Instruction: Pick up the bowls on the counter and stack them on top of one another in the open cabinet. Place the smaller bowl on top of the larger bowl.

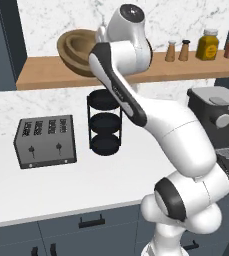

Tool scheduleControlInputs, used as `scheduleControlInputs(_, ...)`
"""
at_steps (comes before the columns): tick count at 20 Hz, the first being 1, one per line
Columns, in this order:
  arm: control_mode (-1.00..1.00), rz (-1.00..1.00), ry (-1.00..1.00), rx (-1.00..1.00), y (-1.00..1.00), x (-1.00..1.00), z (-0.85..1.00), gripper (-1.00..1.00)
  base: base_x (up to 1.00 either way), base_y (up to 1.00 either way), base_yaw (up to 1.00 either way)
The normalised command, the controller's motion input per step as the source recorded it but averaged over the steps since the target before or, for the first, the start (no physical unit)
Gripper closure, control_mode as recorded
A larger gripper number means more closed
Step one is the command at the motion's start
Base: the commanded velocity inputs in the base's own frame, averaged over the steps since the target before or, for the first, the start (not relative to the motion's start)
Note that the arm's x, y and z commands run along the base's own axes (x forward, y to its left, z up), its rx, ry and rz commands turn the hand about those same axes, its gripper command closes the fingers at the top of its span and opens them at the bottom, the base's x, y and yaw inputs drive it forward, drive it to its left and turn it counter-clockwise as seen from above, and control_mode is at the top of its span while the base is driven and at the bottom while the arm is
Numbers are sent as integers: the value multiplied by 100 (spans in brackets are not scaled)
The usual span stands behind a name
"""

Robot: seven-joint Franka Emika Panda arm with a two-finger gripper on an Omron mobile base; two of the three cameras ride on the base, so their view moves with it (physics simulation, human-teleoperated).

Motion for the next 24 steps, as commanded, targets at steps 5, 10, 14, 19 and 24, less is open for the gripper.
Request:
scheduleControlInputs(5,-100,0,0,-5,11,72,0,100,0,0,0)
scheduleControlInputs(10,-100,0,0,0,0,66,-15,100,0,0,0)
scheduleControlInputs(14,-100,0,0,2,0,38,-53,100,0,0,0)
scheduleControlInputs(19,-100,0,0,1,0,45,-40,100,0,0,0)
scheduleControlInputs(24,-100,0,0,0,14,51,-29,-100,0,0,0)
